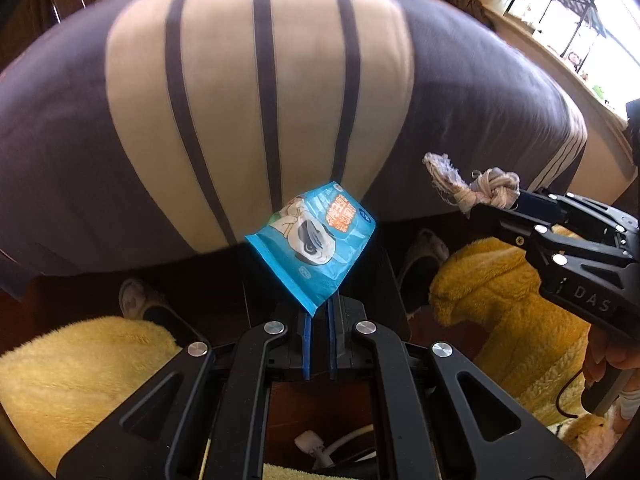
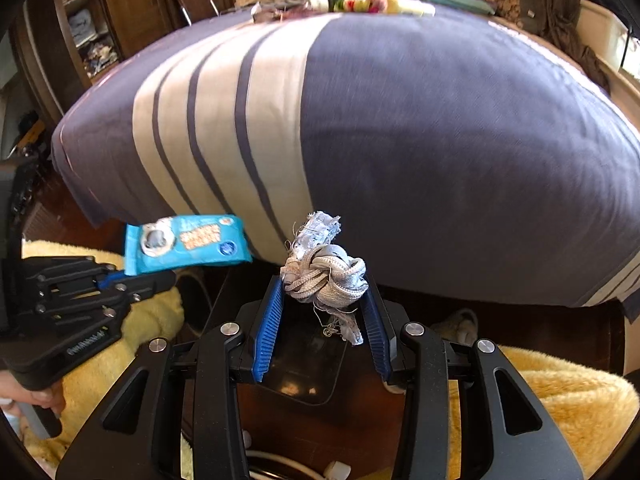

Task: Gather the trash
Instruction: 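Carry the cloth and wipes packet with both tools down over the bin, then open both tools to drop the cloth and wipes packet into the bin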

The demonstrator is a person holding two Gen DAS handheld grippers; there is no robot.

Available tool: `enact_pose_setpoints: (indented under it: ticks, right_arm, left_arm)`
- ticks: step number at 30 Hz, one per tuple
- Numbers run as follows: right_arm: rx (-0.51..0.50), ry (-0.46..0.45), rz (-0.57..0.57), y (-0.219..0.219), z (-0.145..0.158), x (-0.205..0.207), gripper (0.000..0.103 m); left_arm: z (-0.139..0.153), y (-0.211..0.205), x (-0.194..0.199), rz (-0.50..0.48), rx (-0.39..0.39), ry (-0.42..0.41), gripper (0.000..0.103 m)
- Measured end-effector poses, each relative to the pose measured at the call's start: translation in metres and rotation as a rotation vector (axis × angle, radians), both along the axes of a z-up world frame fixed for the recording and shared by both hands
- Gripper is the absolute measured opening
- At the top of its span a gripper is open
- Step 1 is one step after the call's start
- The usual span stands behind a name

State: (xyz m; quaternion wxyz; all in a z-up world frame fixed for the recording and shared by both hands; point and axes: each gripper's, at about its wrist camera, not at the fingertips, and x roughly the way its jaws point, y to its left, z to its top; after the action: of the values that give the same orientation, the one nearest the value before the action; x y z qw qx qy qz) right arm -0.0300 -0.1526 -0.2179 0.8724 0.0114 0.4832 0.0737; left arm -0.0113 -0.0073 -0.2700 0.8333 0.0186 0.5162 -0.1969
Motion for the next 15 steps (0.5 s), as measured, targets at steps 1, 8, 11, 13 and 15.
enact_pose_setpoints:
  ticks: [1, 8, 11, 13, 15]
  right_arm:
    - [0.008, 0.013, 0.001, 0.0, -0.004, 0.001, 0.04]
    - [0.062, 0.137, -0.003, 0.001, -0.043, 0.013, 0.04]
    - [0.062, 0.173, -0.007, 0.001, -0.056, 0.018, 0.04]
    - [0.073, 0.199, -0.008, 0.001, -0.064, 0.022, 0.041]
    - [0.097, 0.237, -0.009, 0.002, -0.075, 0.028, 0.04]
  left_arm:
    - [-0.005, -0.001, 0.001, -0.002, 0.003, 0.012, 0.005]
    - [-0.044, -0.007, 0.013, -0.014, 0.024, 0.11, 0.005]
    - [-0.06, -0.011, 0.019, -0.017, 0.03, 0.157, 0.005]
    - [-0.067, -0.014, 0.02, -0.024, 0.037, 0.18, 0.005]
    - [-0.075, -0.017, 0.022, -0.032, 0.034, 0.21, 0.005]
